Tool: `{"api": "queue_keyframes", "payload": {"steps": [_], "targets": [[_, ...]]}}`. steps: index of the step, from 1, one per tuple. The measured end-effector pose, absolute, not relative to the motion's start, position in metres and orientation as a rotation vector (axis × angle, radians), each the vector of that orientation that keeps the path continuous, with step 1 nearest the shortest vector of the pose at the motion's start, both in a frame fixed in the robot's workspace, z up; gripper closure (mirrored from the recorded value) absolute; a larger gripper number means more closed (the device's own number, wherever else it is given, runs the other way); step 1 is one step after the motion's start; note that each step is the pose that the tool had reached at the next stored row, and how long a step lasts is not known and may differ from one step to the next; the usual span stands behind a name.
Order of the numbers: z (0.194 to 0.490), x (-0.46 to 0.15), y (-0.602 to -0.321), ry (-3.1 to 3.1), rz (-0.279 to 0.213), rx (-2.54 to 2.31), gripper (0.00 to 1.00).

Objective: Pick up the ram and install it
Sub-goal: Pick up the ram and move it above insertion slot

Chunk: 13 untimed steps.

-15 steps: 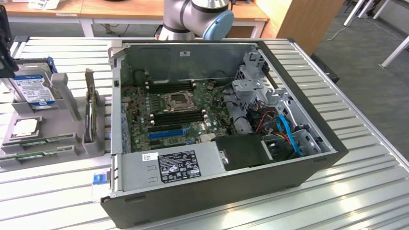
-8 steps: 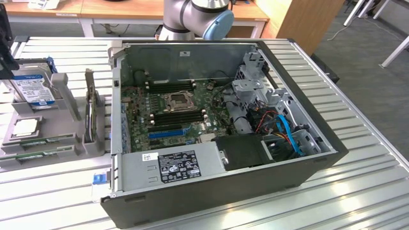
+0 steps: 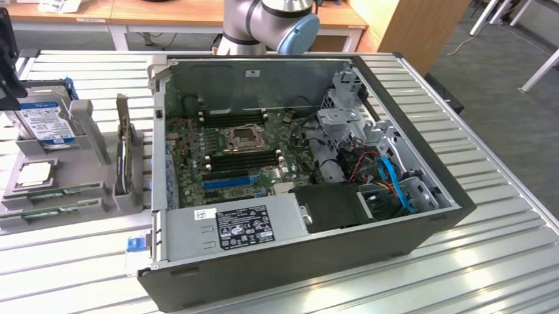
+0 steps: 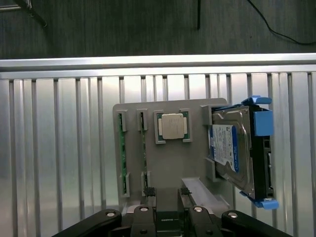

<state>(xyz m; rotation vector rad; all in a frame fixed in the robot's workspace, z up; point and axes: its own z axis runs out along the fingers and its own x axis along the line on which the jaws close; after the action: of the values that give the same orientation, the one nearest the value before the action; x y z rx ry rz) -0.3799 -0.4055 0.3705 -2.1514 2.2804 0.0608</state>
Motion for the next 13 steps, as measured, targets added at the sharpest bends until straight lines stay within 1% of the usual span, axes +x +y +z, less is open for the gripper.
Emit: {"api": "queue_keyframes", "payload": {"steps": [13], "targets": [[0.354,-0.380,-0.406,2.280,0.061,-2.151,0.69]]}}
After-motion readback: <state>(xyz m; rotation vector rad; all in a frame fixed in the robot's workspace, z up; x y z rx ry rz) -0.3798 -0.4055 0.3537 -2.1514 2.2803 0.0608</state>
